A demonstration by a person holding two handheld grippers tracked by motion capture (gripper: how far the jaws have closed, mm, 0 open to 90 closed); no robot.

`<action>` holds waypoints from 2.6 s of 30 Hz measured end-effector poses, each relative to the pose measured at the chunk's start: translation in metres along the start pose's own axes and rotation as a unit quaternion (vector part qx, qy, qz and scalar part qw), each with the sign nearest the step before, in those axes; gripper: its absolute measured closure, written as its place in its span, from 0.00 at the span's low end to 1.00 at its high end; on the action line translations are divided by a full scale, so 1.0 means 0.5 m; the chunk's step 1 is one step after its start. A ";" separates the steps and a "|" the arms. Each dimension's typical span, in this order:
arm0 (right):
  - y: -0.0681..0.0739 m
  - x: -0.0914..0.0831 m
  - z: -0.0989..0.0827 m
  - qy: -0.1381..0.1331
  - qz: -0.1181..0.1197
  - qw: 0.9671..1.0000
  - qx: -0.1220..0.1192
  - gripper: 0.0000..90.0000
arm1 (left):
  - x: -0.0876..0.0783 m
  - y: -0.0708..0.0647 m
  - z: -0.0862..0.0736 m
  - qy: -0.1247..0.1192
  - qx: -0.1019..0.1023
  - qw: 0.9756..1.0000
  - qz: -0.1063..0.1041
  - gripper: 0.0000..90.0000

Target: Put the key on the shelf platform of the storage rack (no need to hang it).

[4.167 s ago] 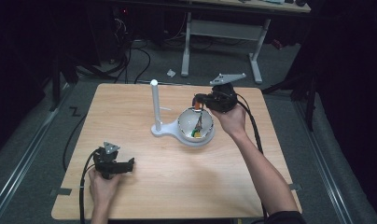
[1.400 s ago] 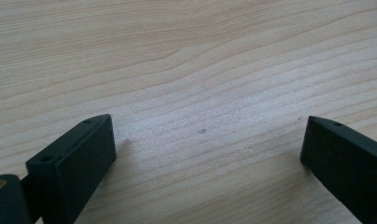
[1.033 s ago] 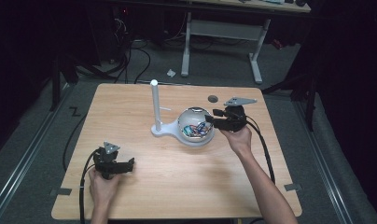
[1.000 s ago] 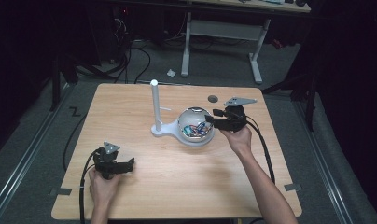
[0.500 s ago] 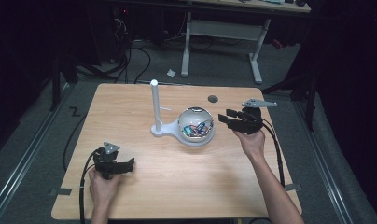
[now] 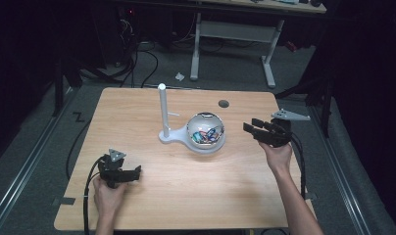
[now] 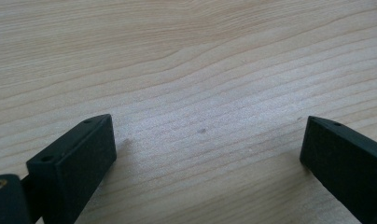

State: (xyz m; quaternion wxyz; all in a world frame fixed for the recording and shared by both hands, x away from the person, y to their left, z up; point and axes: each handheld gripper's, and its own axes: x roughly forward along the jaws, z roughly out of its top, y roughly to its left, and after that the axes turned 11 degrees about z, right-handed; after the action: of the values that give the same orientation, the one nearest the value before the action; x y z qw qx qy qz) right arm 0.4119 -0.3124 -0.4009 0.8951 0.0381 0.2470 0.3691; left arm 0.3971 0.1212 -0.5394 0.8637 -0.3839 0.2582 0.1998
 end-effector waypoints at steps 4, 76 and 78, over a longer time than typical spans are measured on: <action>0.001 -0.025 -0.005 -0.011 -0.005 1.000 -0.002 0.57 | 0.000 0.000 0.000 0.000 0.000 1.000 0.000 0.04; 0.026 -0.044 -0.188 -0.007 -0.024 1.000 0.012 0.57 | 0.000 0.000 0.000 0.000 0.001 1.000 -0.001 0.04; 0.026 -0.039 -0.192 -0.004 -0.026 1.000 0.013 0.56 | 0.000 0.000 0.000 0.000 0.001 1.000 -0.001 0.04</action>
State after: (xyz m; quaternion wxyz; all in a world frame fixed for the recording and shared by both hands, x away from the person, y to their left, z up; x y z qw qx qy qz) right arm 0.3465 -0.3271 -0.4734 0.9048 0.0442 0.2494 0.3422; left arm 0.3970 0.1212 -0.5395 0.8641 -0.3835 0.2584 0.1987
